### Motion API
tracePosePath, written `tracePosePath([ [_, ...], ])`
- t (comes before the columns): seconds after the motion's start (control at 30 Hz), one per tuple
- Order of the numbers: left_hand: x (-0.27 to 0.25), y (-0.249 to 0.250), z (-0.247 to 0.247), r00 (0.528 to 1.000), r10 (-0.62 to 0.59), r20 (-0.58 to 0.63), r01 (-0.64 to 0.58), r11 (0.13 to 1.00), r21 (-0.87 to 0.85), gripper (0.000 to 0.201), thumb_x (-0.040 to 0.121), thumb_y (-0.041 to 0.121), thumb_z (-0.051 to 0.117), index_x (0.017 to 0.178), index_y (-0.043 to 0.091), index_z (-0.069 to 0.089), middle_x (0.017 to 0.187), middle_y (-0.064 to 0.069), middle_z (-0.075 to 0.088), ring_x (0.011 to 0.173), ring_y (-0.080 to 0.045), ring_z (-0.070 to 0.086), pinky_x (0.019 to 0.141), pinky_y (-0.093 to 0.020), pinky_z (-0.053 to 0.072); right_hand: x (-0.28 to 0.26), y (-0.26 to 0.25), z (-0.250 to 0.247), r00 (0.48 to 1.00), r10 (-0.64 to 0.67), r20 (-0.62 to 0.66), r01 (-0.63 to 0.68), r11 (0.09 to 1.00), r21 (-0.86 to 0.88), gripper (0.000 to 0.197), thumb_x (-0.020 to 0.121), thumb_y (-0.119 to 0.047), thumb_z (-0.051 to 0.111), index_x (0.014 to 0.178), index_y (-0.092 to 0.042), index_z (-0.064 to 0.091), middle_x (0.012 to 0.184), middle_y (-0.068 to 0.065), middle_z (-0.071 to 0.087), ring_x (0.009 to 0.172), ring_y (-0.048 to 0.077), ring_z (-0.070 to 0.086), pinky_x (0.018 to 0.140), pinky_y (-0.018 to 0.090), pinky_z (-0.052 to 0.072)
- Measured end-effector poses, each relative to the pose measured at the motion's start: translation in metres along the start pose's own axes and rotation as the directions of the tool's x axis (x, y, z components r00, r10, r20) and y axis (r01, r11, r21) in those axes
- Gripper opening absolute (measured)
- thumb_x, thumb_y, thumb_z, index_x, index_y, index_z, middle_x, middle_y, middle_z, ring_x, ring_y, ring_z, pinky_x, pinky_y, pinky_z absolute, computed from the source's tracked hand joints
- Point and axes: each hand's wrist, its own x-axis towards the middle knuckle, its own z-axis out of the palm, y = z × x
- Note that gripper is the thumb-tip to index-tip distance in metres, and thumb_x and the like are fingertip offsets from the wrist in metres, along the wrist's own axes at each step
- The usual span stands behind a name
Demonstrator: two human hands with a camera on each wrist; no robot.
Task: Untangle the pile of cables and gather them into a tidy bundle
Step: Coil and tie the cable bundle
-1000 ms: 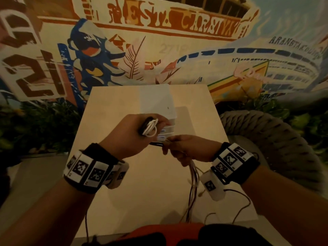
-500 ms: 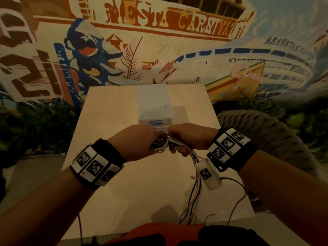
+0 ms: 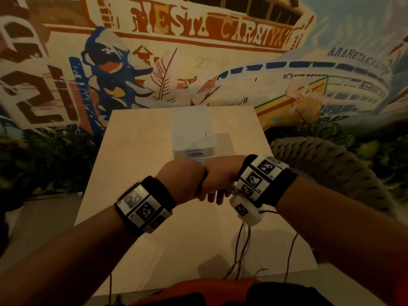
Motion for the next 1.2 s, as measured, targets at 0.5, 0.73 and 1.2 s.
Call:
tracePosePath([
  [0.5,-0.011,-0.014,-0.001,0.991,0.031,-0.128,-0.046,0.992,-0.115,0.043,0.082,0.052,0.073,0.12,0.036,0.061,0.11,0.011,0.07,0.1,-0.016,0.066,0.081,-0.032,0.054,-0.008,0.023,0.001,0.992,-0.119,0.035,0.113,0.983,0.147,0.025,0.099,-0.022,0.051,0.075,-0.016,0.046,0.061,-0.001,0.039,0.05,0.016,0.03,0.052,0.029,0.031],
  [0.73,-0.024,-0.041,0.009,0.961,-0.046,-0.271,-0.207,0.531,-0.822,0.1,0.064,0.048,0.091,0.148,0.045,0.036,0.131,0.013,0.064,0.112,-0.006,0.065,0.087,-0.033,0.06,-0.024,0.035,-0.008,0.962,-0.272,-0.022,0.248,0.836,0.489,0.033,0.096,-0.009,0.052,0.065,-0.016,0.046,0.061,0.003,0.032,0.053,0.017,0.024,0.056,0.032,0.026],
  [1.2,-0.02,0.001,-0.011,0.88,0.015,-0.474,-0.473,-0.054,-0.88,0.022,0.09,0.043,0.07,0.104,0.027,0.074,0.124,-0.005,0.07,0.099,-0.029,0.073,0.065,-0.038,0.061,-0.024,0.021,0.008,0.786,-0.611,-0.097,0.486,0.513,0.708,0.081,0.071,-0.051,0.082,0.12,0.007,0.051,0.083,0.018,0.048,0.063,0.026,0.046,0.055,0.028,0.043],
])
